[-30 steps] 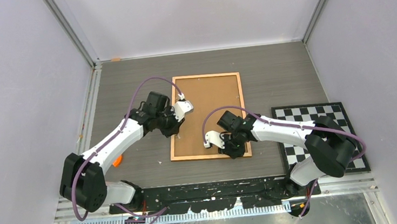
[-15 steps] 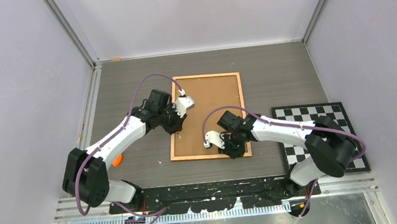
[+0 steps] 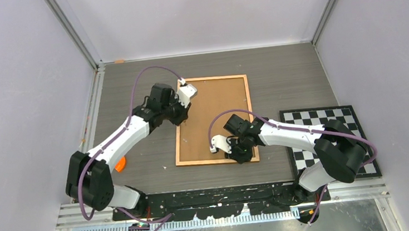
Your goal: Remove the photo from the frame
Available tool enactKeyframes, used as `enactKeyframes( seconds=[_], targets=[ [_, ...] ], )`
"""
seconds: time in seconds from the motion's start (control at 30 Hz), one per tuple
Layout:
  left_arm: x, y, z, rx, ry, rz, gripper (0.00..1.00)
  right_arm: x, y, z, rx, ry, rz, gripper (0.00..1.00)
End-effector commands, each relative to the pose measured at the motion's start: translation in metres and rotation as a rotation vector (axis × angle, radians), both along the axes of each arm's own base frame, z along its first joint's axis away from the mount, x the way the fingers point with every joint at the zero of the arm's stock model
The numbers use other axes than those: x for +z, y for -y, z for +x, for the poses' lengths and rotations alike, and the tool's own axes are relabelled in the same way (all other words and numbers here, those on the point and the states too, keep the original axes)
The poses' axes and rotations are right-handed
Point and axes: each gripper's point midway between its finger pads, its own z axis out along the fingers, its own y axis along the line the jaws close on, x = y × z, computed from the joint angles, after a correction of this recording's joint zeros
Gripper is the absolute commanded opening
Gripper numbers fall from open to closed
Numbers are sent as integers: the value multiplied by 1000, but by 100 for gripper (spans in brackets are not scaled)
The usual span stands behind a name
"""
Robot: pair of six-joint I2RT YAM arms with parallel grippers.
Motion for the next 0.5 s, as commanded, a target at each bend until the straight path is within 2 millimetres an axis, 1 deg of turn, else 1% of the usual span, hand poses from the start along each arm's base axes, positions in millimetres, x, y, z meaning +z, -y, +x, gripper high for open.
enactKeyframes(
  seconds=[0.0, 0.03, 0.13, 0.23, 0.27, 0.33, 0.47],
  targets=[
    [41, 1, 62, 109, 185, -9, 0, -4, 13, -21, 20, -85, -46, 5],
    [47, 1, 71, 125, 216, -6, 0, -4, 14, -22, 21, -87, -47, 5],
    [45, 1, 98, 172, 253, 23, 0, -4, 15, -22, 24, -90, -51, 5],
    [40, 0, 121, 209, 285, 59, 0, -4, 15, -23, 24, -89, -49, 5],
    [37, 0, 127, 213, 292, 68, 0, -5, 15, -23, 24, -90, -51, 5],
    [34, -5, 139, 249, 310, 95, 0, -4, 15, -23, 25, -90, -49, 5],
    [31, -8, 156, 270, 312, 98, 0, -5, 16, -23, 23, -89, -49, 5]
  ],
)
